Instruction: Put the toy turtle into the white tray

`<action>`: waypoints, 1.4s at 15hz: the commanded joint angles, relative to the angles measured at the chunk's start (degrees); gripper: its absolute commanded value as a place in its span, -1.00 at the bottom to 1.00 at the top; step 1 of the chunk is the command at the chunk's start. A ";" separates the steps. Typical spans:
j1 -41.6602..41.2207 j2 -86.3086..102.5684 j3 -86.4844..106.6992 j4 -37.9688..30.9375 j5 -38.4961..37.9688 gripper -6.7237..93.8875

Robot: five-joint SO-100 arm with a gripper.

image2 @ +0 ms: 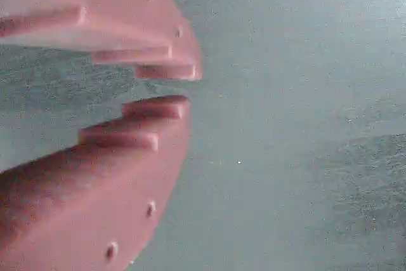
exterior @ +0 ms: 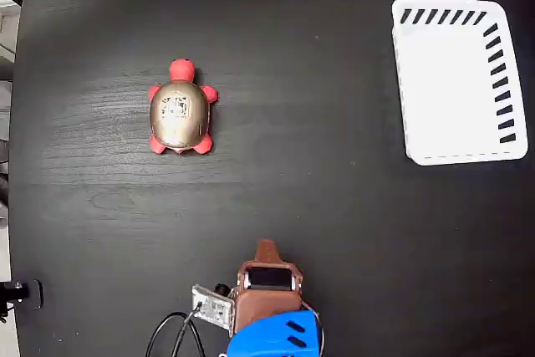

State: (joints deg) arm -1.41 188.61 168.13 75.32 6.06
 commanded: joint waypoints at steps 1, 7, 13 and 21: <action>-0.09 4.39 -1.76 1.49 0.53 -0.87; -0.09 4.39 -1.76 1.49 0.53 -0.87; -0.26 4.39 -1.76 1.49 0.44 -0.87; -3.60 -6.68 -3.60 -4.48 -2.46 -0.87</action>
State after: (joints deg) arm -3.87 185.36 167.87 72.42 3.87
